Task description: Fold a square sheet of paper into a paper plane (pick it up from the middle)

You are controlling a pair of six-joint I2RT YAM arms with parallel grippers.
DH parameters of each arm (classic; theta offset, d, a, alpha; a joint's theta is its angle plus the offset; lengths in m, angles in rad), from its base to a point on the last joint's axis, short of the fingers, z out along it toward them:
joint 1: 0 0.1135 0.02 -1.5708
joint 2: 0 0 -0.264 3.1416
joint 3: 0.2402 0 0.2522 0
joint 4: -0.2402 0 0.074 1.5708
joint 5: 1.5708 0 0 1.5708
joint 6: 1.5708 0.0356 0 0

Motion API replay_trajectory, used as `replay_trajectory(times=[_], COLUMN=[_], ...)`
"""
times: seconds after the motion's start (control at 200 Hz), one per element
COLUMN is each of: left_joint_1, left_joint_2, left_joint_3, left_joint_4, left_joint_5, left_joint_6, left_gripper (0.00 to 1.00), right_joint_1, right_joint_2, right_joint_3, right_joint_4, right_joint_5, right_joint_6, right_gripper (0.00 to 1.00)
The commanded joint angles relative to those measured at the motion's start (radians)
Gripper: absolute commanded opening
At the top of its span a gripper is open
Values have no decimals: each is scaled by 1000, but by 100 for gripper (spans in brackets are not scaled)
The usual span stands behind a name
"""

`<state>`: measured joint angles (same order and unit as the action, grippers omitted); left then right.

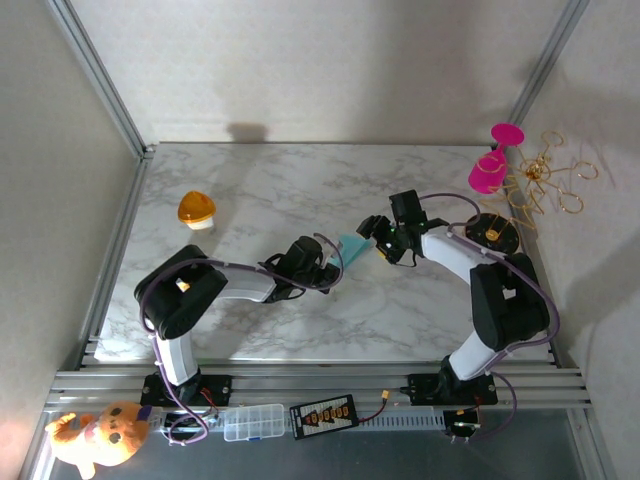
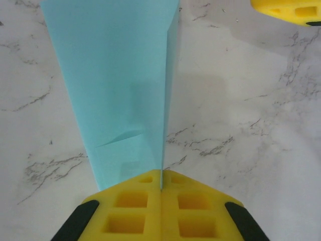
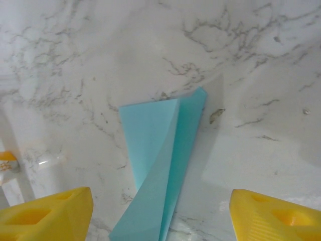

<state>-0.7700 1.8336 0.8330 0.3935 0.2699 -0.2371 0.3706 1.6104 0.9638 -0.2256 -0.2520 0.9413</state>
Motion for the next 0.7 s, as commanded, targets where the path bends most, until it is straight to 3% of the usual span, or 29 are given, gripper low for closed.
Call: replay_trajectory(times=[0.0, 0.295, 0.696], left_joint_1=[19, 61, 67], left_joint_2=[2, 32, 77], left_joint_3=[2, -8, -32], left_joint_4=[46, 134, 232], left_joint_5=[70, 213, 255], left_joint_6=[-84, -256, -427], left_gripper=[0, 0, 0], right_joint_1=[-9, -15, -18], right_joint_2=[-49, -102, -102], right_joint_3=[-42, -100, -182], right_joint_4=[88, 189, 314], right_joint_5=[-23, -66, -142], right_joint_6=[-67, -134, -162], right_gripper=[74, 74, 71])
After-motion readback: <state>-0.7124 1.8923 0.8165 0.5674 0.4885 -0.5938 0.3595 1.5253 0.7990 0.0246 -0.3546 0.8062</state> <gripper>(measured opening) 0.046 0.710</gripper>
